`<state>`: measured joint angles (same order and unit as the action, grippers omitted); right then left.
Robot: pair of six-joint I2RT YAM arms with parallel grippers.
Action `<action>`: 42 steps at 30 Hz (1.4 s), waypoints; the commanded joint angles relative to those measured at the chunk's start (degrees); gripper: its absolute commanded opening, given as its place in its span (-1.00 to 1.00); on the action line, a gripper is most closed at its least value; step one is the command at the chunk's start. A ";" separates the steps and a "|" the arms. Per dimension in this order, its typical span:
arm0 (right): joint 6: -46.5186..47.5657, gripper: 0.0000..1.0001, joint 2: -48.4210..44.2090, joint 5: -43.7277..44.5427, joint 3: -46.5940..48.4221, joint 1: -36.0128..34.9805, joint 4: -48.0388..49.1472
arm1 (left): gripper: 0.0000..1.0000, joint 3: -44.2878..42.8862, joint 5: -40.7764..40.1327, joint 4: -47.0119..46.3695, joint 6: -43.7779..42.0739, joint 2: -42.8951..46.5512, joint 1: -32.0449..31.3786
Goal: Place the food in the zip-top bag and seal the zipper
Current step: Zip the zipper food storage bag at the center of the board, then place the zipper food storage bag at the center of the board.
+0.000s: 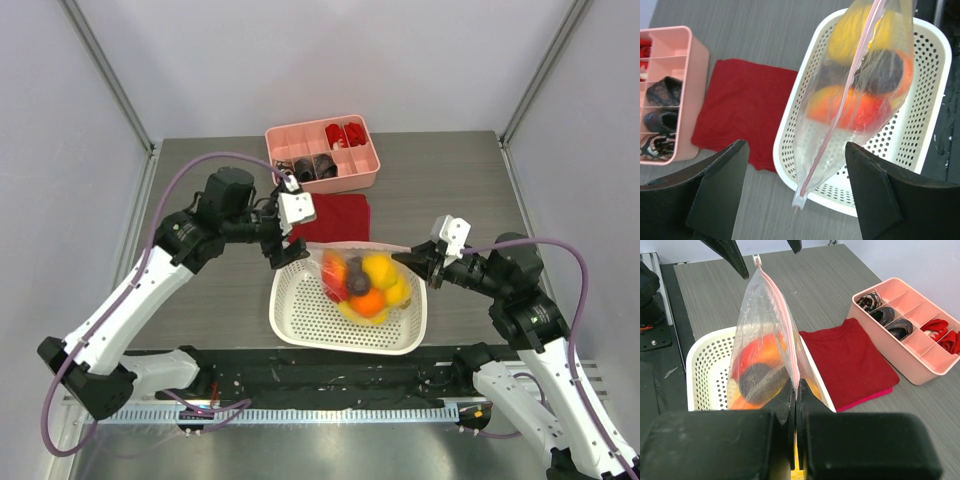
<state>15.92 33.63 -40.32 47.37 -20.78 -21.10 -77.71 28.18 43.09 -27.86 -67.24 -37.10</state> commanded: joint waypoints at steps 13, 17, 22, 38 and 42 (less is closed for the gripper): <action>3.67 0.23 2.66 -0.29 10.17 0.12 -2.71 | -1.00 -4.90 9.52 -2.13 3.50 -5.62 -4.29; 6.04 0.46 8.37 -1.95 18.35 0.12 -8.58 | -1.00 -8.50 9.61 -1.78 5.18 -6.93 -5.43; 8.07 0.45 14.88 -7.57 25.65 0.12 -13.78 | -1.00 -11.14 7.95 -1.35 7.11 -8.52 -7.45; -1.25 0.31 23.49 -4.44 29.00 -10.59 -20.10 | -1.00 -16.15 3.37 1.73 9.84 -13.18 -9.57; 3.23 0.21 25.61 4.43 28.92 -13.06 -23.37 | -1.00 -16.24 3.37 1.47 10.36 -13.18 -9.57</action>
<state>16.62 57.39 -44.62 74.46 -32.18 -40.80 -90.87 31.09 46.54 -19.03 -81.14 -46.44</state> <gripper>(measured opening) 0.635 0.023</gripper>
